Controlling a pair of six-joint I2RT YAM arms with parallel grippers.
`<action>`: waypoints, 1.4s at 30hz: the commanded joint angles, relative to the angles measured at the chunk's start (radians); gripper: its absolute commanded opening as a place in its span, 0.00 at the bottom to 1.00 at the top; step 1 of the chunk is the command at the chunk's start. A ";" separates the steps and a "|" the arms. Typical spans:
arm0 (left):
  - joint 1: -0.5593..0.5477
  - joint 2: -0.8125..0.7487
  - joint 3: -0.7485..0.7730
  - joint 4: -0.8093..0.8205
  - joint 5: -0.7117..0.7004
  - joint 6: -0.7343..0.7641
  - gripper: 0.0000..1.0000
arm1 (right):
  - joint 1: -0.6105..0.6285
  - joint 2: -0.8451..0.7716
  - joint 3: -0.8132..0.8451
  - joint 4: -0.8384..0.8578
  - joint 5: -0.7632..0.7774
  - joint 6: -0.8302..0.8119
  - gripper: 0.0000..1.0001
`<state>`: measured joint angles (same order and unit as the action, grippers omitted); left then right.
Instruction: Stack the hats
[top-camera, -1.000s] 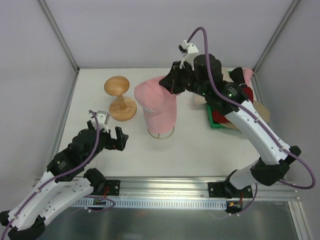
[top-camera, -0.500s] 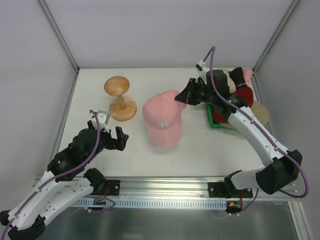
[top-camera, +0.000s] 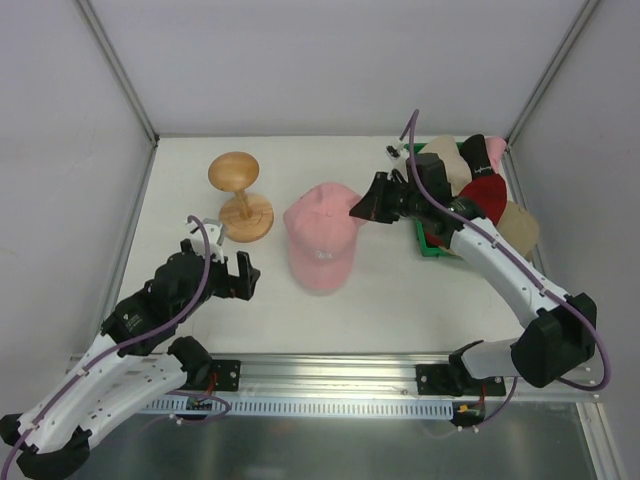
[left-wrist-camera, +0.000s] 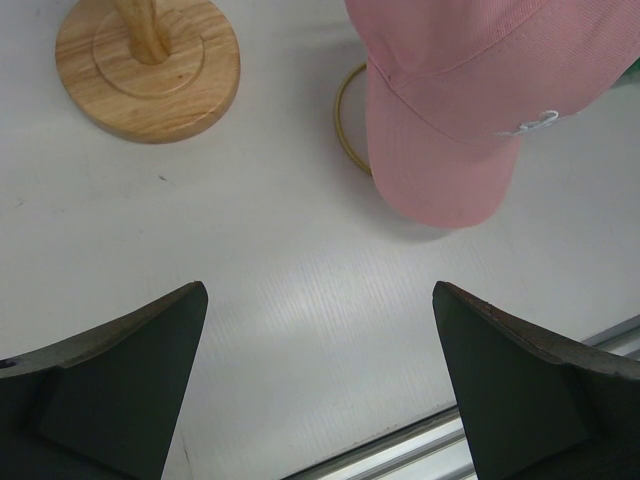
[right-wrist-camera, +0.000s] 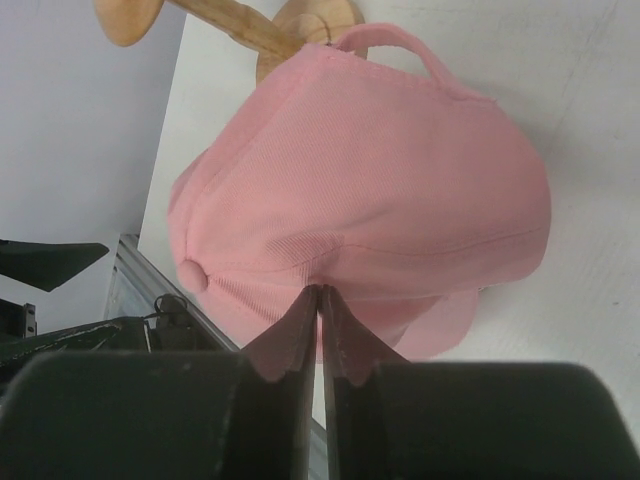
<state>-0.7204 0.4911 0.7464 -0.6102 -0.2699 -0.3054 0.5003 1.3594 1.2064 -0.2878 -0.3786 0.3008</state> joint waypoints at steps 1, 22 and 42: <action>-0.005 0.017 0.022 0.020 0.011 -0.020 0.99 | -0.012 0.006 -0.013 0.041 0.012 0.004 0.11; -0.005 0.047 0.062 0.018 0.009 -0.031 0.99 | 0.076 -0.074 0.082 -0.106 0.161 -0.081 0.60; -0.005 0.067 0.094 0.018 0.008 -0.032 0.99 | 0.026 0.047 0.386 -0.447 0.408 -0.158 0.66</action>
<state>-0.7204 0.5606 0.8005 -0.6098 -0.2695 -0.3298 0.5648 1.4055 1.5505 -0.6540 -0.0162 0.1520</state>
